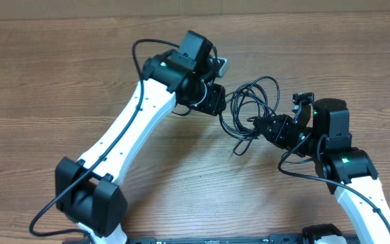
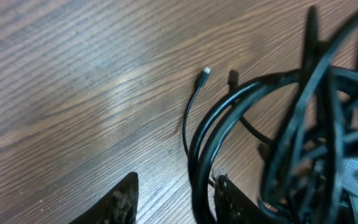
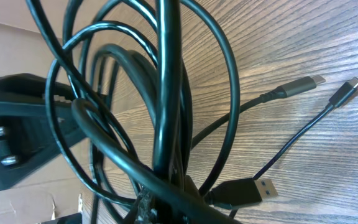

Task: Untangle cables

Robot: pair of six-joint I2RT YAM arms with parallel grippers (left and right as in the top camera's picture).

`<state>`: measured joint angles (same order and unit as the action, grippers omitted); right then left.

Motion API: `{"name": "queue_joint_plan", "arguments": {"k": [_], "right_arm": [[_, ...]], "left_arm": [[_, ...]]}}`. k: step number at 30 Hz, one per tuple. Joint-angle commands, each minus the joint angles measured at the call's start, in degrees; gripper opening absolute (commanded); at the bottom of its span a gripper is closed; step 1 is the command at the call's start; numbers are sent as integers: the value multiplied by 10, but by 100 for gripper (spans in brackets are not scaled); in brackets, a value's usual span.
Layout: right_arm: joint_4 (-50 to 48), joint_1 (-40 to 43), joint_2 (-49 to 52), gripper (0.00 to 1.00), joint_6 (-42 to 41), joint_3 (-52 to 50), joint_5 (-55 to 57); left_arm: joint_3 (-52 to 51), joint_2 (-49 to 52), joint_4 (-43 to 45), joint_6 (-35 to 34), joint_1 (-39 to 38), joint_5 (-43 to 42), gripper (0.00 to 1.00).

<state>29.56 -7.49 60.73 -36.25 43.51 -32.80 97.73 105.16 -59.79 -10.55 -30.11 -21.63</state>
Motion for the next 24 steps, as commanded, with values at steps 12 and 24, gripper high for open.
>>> {"name": "queue_joint_plan", "arguments": {"k": [12,24], "right_arm": [[-7,2,-2,4,1,11,-8],[-7,2,-2,4,1,11,-8]], "left_arm": [[1,15,15,-7,-4,-55,32],[12,15,19,2,8,-117,34]]}}
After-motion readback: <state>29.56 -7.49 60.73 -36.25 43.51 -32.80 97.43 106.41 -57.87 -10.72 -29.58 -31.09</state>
